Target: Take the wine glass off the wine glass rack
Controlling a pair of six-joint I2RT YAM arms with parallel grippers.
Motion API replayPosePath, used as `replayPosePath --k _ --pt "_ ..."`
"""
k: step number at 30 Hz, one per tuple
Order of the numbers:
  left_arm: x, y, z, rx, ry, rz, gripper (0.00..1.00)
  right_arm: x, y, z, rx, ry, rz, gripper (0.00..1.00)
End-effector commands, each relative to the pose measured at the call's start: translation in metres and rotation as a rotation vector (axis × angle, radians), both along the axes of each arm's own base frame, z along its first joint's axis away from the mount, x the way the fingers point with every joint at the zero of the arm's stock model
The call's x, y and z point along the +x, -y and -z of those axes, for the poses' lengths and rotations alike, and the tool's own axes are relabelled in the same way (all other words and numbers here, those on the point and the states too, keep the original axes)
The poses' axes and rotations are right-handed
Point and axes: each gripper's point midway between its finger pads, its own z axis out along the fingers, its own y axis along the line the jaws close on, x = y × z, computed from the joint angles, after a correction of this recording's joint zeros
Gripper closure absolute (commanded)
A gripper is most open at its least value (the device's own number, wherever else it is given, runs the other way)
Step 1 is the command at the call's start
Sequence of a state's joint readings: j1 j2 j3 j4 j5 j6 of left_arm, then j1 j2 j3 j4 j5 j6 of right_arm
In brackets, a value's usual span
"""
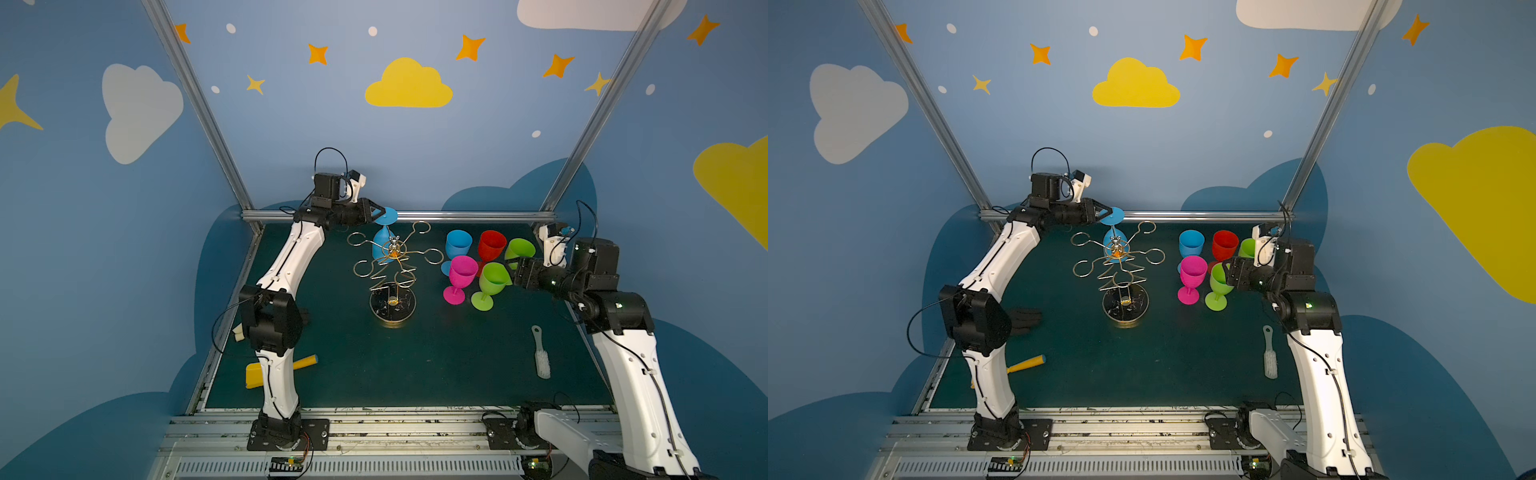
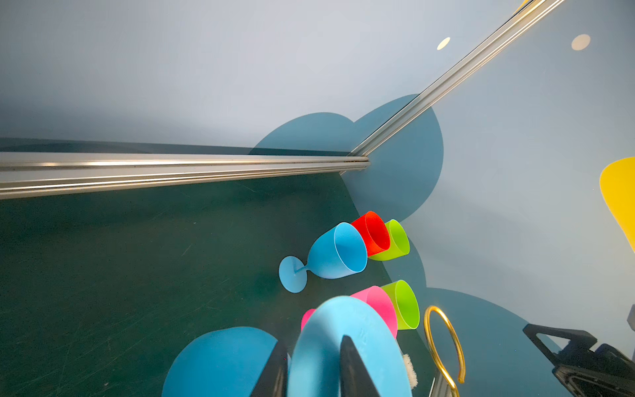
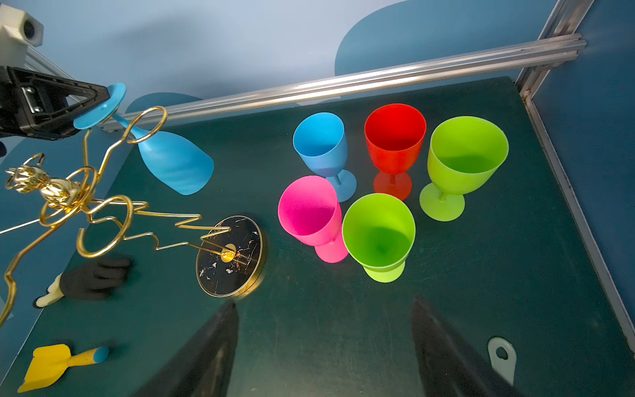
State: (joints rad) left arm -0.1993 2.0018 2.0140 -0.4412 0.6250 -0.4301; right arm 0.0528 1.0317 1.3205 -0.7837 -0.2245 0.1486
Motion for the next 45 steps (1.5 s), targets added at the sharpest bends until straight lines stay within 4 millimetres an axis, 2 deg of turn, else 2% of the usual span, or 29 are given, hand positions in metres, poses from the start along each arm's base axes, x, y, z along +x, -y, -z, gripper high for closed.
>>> replayPosePath --k 1,8,20,34,45 --pt "-0.006 -0.008 -0.017 0.006 0.019 -0.024 0.75 -0.006 0.004 -0.012 -0.017 0.03 0.007 0.22" --pt "-0.008 -0.01 -0.021 0.001 0.02 -0.027 0.83 -0.008 0.003 -0.014 -0.015 0.034 0.005 0.22" --pt "-0.013 -0.006 -0.04 -0.109 0.012 -0.004 0.97 -0.01 0.003 -0.017 -0.006 0.043 0.004 0.22" --pt "-0.02 -0.001 -0.066 -0.314 -0.01 0.047 0.97 -0.013 0.002 -0.022 -0.001 0.054 -0.001 0.22" --pt "-0.026 -0.002 -0.072 -0.375 -0.021 0.066 0.97 -0.015 0.001 -0.025 0.007 0.055 -0.002 0.22"
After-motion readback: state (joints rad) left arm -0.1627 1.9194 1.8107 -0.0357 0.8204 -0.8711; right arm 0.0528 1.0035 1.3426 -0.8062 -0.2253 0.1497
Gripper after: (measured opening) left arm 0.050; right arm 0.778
